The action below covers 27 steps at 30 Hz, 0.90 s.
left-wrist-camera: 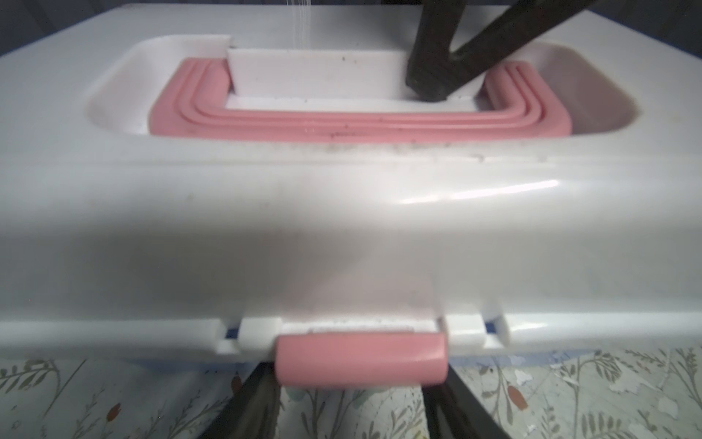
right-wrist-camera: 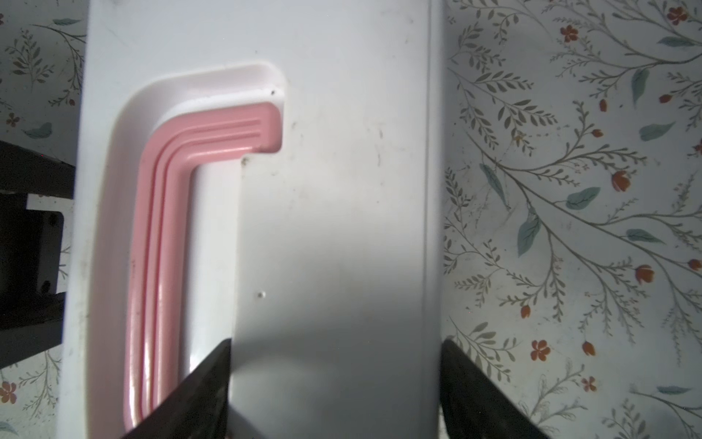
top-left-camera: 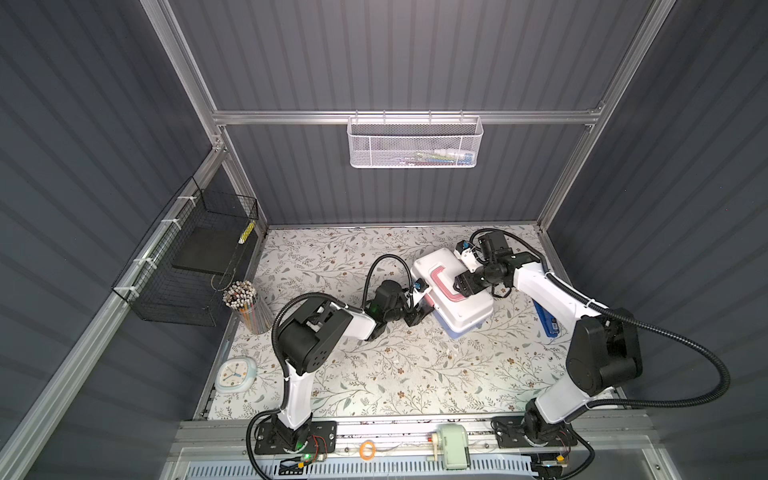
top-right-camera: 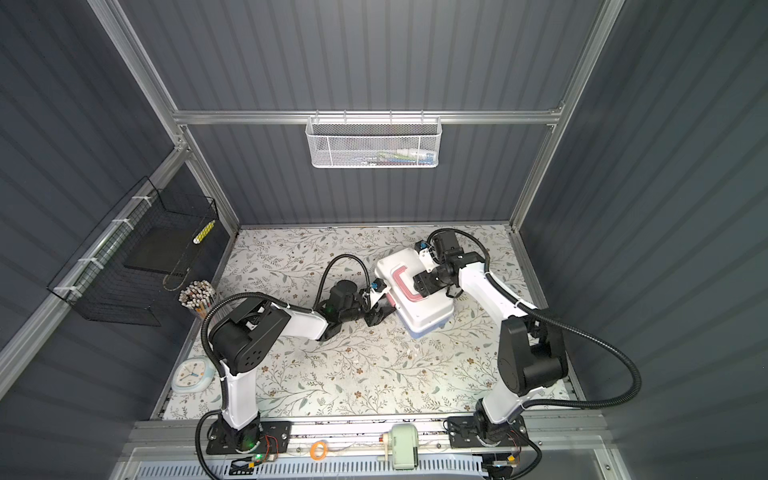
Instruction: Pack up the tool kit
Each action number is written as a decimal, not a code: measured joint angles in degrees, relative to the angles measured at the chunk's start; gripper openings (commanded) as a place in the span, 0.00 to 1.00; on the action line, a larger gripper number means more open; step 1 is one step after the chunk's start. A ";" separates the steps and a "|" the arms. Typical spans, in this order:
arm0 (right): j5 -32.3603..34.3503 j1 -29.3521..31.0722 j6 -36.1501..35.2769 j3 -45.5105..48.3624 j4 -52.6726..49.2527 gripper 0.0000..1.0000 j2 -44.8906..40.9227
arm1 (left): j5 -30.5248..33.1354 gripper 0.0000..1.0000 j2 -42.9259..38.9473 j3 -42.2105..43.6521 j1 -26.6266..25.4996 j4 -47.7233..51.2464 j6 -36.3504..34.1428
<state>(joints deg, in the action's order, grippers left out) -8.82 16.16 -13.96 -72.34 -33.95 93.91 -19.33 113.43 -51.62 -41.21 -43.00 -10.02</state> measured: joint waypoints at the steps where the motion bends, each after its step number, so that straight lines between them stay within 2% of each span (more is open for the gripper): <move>1: 0.00 0.00 -0.02 0.00 0.00 0.74 0.00 | 0.00 0.60 0.00 0.00 0.00 -0.07 0.04; 17: -0.17 -0.13 0.00 0.00 0.00 0.74 0.00 | -0.31 0.63 1.18 -0.02 -0.09 -1.77 0.85; 27: -0.26 -0.22 0.02 -0.09 -0.11 0.74 0.07 | -0.46 0.61 2.47 -0.07 -0.11 -2.91 1.68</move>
<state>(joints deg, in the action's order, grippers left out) -9.08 15.94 -13.93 -72.42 -34.06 93.97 -19.79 115.90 -51.68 -41.32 -45.91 -8.34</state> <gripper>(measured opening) 0.773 0.613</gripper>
